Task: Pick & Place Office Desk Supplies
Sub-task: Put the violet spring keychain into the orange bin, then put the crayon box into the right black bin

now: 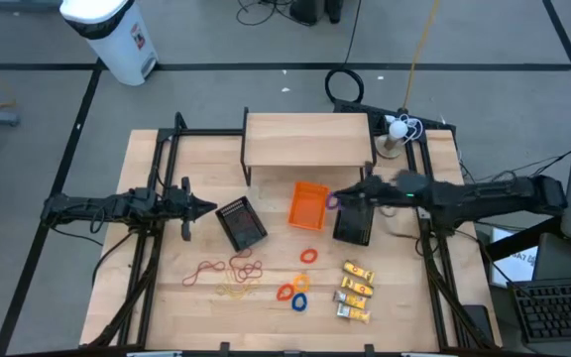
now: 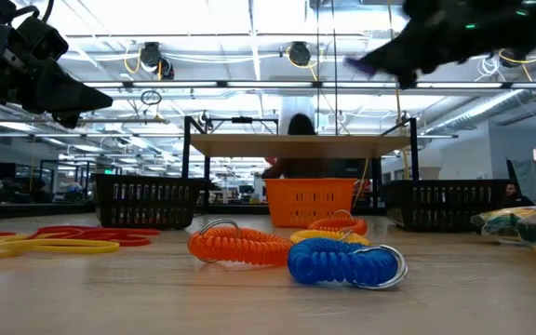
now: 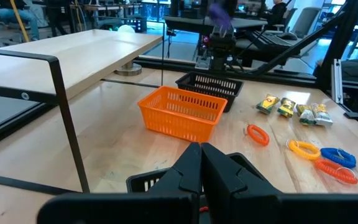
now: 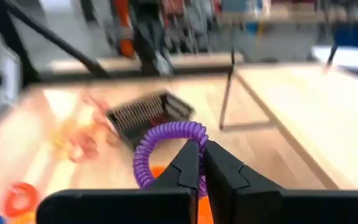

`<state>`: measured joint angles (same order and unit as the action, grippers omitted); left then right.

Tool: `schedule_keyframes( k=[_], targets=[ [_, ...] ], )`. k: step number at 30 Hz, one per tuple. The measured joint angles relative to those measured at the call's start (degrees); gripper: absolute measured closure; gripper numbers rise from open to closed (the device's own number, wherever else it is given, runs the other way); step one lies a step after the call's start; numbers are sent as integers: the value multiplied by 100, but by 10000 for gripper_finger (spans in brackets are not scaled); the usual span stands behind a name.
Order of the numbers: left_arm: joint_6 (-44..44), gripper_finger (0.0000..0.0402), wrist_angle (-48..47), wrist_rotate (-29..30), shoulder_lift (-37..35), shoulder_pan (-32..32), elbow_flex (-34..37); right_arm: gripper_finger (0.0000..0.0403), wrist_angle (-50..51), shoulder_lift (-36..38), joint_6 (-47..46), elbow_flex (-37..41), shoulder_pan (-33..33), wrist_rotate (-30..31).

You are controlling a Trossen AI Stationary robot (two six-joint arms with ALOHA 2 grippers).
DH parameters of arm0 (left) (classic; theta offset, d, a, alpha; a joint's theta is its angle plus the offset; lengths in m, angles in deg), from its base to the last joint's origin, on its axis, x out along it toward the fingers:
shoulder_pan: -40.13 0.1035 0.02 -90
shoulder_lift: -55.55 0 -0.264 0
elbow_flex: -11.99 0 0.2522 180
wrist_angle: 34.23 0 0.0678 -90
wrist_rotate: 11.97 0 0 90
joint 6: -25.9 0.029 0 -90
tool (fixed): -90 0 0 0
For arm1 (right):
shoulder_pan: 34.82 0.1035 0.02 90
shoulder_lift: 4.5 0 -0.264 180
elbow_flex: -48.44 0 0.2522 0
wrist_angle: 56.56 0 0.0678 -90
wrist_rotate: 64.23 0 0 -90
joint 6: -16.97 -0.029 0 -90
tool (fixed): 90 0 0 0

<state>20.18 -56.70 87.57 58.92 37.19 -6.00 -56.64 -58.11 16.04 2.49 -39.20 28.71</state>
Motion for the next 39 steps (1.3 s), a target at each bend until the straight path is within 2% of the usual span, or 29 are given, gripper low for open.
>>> schedule_keyframes(
  k=[8, 13, 17, 24, 27, 32, 34, 37, 39],
  targets=[
    [-1, 392, -2, -49, 0, 1, 0, 403, 1352, -2147, -131, -1573, -98, 181],
    [-2, 392, 0, -52, -1, 2, 0, 403, 1815, -3059, -188, -2113, -311, 159],
    [-2, 392, -1, -52, -2, 1, 0, 403, 2067, -3515, -205, -2345, -438, 146],
    [58, 392, -2, -53, 0, 2, 0, 394, 2404, -3896, -292, -2347, -535, 139],
    [44, 392, -2, -55, 0, 1, 0, 351, 2404, -3923, -293, -2347, -535, 141],
    [44, 392, -2, -59, 0, 2, 0, 245, 2400, -3803, -454, -2347, -529, 292],
    [42, 392, -3, -59, -1, 2, 0, 214, 2338, -3672, -448, -2347, -531, 310],
    [41, 392, -2, -61, -2, 2, 0, 200, 2153, -3391, -408, -2288, -506, 299],
    [39, 392, -4, -66, -1, 1, 0, 216, 1794, -3091, -280, -2149, -432, 257]
  ],
)
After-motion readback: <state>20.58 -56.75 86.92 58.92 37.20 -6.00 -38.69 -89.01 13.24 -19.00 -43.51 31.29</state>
